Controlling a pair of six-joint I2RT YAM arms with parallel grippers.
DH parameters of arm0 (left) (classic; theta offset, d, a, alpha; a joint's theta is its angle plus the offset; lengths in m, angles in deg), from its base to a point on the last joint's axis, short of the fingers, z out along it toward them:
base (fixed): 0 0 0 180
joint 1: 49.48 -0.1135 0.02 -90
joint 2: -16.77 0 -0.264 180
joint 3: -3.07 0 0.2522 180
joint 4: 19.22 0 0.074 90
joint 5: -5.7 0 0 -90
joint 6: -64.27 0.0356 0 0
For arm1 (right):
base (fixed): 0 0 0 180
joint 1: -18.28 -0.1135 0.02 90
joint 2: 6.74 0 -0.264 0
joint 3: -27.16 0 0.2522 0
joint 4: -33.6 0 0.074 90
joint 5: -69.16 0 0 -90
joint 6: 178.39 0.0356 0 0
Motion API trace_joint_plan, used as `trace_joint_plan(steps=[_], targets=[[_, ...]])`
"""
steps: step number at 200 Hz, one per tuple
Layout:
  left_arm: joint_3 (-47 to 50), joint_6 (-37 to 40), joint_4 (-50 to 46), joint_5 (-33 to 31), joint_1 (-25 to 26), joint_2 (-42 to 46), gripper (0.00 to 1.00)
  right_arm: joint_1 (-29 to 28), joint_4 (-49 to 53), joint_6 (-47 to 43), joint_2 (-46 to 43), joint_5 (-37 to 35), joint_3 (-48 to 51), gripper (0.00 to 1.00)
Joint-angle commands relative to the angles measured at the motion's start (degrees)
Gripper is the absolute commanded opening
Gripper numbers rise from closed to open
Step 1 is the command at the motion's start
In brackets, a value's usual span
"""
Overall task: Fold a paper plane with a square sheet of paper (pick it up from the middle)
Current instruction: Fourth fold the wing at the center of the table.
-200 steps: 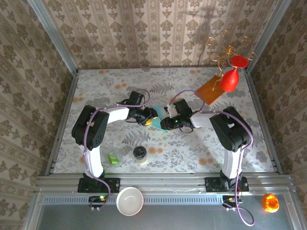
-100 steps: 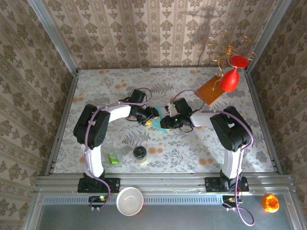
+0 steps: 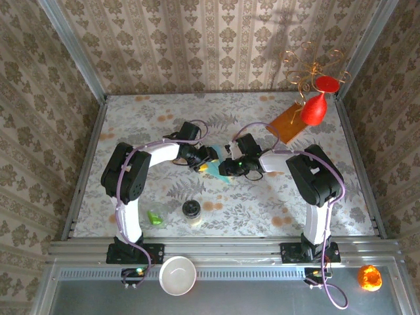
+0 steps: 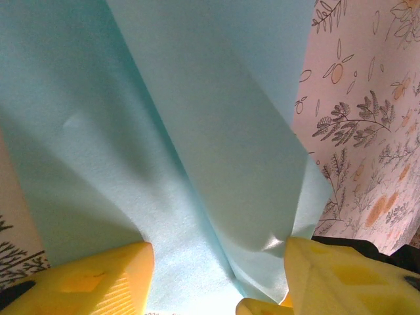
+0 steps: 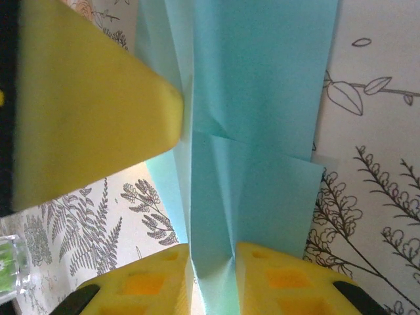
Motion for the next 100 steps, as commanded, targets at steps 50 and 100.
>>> trace_joint_plan(steps=[50, 100], targets=[[0.08, 0.20, -7.62, -2.32, 0.37, -3.53, 0.59, -1.23, 3.30, -2.34, 1.70, -3.76, -2.27, 0.28], [0.13, 0.09, -7.65, -2.11, 0.37, -3.53, 0.59, -1.41, 3.27, -2.27, 2.18, -4.42, -2.69, 0.24]])
